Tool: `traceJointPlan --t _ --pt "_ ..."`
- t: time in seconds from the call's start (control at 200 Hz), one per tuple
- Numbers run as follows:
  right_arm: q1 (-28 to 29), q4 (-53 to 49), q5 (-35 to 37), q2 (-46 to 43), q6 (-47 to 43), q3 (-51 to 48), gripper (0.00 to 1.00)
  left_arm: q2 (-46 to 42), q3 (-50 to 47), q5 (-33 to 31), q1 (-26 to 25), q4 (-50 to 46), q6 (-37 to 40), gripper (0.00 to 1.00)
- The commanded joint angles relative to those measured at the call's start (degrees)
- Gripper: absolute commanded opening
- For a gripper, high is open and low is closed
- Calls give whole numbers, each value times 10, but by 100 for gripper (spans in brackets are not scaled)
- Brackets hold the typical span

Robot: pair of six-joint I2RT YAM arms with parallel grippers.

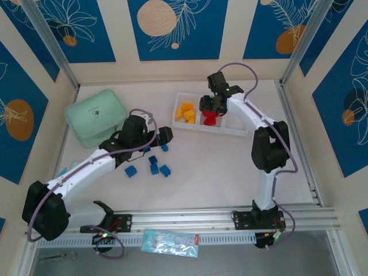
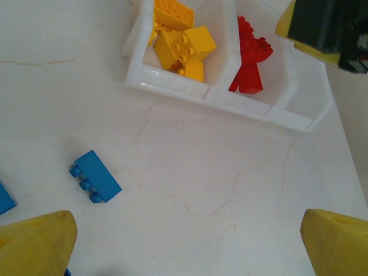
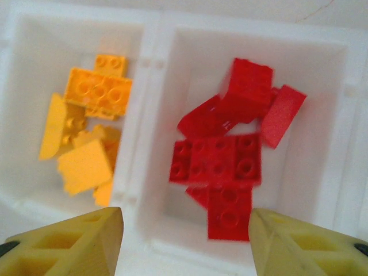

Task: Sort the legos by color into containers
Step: Place the lego in the container, then pick up the lego from the bottom-center of the table.

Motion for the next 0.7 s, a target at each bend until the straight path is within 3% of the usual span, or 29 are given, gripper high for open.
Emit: traceJointPlan --t 0.0,0.34,0.69 --pt "28 -2 4 -59 2 -47 62 -29 -13 11 9 0 4 99" --pt "129 13 -12 -149 16 -178 68 -104 -63 7 14 -43 12 99" --pt "243 23 -31 -172 34 -252 72 -203 -121 -28 16 -117 -1 99"
